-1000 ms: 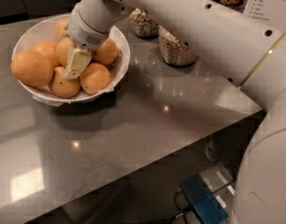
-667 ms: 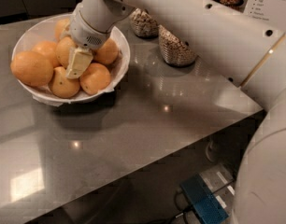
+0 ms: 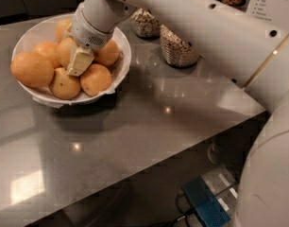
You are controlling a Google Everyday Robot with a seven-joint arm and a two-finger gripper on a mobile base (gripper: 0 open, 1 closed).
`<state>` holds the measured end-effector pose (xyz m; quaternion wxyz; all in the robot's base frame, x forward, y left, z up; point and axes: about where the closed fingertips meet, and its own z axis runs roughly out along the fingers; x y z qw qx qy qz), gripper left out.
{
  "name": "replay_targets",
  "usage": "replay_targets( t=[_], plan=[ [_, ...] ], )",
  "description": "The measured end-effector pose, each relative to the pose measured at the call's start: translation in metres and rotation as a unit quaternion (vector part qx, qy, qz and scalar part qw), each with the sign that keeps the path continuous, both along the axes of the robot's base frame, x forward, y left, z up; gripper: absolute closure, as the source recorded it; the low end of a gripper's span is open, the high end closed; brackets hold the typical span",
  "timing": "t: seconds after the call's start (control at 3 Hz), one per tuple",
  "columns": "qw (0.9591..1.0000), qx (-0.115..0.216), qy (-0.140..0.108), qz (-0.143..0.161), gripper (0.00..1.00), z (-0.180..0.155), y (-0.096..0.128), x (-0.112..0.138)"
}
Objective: Pick orange from white bowl
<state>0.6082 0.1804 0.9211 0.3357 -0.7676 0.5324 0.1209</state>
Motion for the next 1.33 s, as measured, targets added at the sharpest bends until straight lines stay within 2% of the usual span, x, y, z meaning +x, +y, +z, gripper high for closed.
replay_targets(
  t=[0.33,1.0,1.33],
  plan=[
    [1.0000,0.000,0.000,0.000,1.00,0.000,0.000,0.000],
    [1.0000,0.000,0.000,0.000,1.00,0.003,0.000,0.000],
    [0.9997,0.016,-0.016,-0.001,1.00,0.025,-0.011,-0.017]
  ],
)
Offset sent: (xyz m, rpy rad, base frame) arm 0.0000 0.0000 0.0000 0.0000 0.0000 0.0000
